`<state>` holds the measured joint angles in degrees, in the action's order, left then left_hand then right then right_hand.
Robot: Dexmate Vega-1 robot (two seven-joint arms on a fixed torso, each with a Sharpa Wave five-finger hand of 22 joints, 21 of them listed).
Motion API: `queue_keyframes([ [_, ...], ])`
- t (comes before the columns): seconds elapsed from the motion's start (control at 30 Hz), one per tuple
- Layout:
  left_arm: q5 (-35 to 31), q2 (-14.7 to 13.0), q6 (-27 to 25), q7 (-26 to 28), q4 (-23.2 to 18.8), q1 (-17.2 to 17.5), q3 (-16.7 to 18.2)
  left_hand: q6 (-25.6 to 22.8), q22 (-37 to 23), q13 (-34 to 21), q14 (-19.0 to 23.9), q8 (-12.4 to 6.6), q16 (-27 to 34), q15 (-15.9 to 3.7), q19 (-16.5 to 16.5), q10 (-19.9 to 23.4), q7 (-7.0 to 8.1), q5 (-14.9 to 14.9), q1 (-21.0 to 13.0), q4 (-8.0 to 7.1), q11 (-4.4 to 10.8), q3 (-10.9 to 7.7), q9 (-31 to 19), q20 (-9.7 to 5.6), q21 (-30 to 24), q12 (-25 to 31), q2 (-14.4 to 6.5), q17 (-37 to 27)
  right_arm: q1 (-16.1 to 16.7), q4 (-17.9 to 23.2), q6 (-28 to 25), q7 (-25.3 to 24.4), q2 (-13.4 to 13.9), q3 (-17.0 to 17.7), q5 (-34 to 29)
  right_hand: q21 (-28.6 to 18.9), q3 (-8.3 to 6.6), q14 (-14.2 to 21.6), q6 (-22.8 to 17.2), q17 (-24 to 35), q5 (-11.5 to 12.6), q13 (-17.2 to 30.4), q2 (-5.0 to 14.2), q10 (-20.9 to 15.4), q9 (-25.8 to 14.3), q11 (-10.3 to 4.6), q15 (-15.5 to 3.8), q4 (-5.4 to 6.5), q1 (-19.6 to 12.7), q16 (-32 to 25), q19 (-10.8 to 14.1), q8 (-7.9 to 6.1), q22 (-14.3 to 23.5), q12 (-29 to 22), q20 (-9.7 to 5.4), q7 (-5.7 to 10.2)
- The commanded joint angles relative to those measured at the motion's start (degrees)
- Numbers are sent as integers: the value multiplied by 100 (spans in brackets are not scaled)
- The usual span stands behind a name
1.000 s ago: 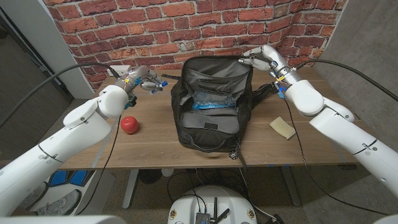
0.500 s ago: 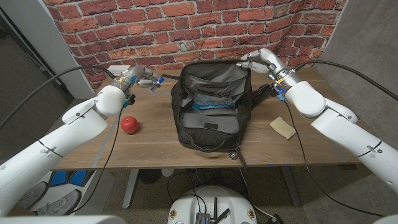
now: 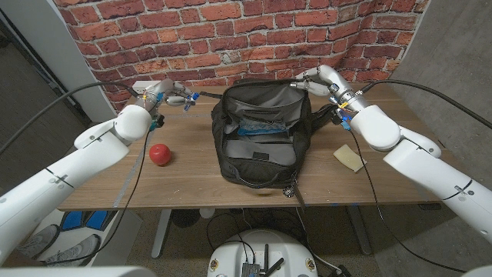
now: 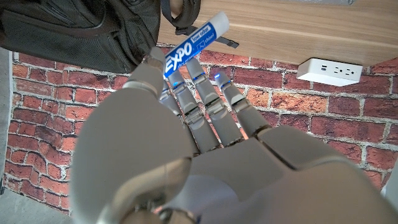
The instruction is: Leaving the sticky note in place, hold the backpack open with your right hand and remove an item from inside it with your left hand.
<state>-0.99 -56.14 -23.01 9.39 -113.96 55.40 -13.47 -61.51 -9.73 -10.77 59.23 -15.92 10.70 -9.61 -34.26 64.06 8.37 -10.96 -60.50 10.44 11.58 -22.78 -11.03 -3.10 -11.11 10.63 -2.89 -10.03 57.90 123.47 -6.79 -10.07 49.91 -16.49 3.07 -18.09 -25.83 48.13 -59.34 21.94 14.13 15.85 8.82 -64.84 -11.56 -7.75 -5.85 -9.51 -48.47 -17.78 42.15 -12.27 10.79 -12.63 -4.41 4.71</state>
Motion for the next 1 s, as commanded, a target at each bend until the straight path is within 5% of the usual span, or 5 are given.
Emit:
queue_keyframes([
  [0.03, 330, -9, 388, 110, 380, -255, -219, -43, -26, -23, -2, -33, -12, -427, -68, 56, -32, -31, -62, -70, 1, -91, -13, -820, -42, 37, -137, -14, 312, 340, -165, 76, 213, 91, 88, -19, -11, -20, -84, 21, 12, 26, 28, 22, -30, 20, -677, 13, -12, 12, -22, -48, 8, -16, -564, 56],
  [1.0, 500, 282, 1165, 161, 1109, -685, -612, -46, -26, -21, -7, -24, -15, -427, -91, 37, -54, -32, -55, -64, 0, -107, -16, -823, -42, 31, -132, -12, 1187, 964, -541, -135, 412, 392, 124, 5, 3, -90, -102, 43, 1, 64, -4, 46, -31, -13, -675, -2, -25, 52, -100, -61, 2, -19, -516, 72],
])
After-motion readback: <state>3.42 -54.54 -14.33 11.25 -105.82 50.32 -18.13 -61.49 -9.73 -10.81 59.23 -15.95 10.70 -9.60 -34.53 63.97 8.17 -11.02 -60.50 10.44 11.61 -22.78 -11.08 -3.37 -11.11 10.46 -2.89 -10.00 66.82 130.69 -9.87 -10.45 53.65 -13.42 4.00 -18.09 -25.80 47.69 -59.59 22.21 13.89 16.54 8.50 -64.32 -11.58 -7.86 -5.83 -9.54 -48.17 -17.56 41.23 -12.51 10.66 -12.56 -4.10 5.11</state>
